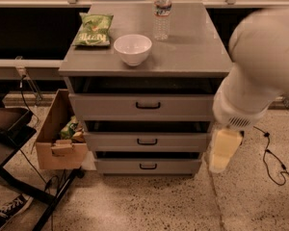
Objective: Open middle drawer
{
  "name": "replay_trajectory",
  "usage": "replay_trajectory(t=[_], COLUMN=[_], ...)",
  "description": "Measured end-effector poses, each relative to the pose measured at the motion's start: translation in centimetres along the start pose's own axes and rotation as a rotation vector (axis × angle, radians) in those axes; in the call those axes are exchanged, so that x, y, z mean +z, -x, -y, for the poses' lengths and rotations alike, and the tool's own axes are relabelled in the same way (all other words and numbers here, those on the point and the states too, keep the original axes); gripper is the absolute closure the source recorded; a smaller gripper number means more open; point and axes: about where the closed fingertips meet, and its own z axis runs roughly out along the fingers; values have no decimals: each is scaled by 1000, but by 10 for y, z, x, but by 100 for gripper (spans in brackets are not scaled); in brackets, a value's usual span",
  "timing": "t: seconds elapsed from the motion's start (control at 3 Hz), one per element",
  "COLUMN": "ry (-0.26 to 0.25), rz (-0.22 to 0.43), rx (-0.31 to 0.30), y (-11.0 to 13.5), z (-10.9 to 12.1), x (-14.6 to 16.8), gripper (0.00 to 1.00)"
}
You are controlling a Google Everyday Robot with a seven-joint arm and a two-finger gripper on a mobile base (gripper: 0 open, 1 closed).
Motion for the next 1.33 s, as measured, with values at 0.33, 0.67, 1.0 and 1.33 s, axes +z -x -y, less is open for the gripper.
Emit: replay_trajectory(t=[0.33,0.67,1.0,1.33], ry=[11,41,41,78], rz=[-31,-62,-62,-57], rx=[-16,-68,-68,-70], y=[6,17,17,16], z=[1,7,7,13], x=[83,148,148,185], gripper=[0,0,0,0])
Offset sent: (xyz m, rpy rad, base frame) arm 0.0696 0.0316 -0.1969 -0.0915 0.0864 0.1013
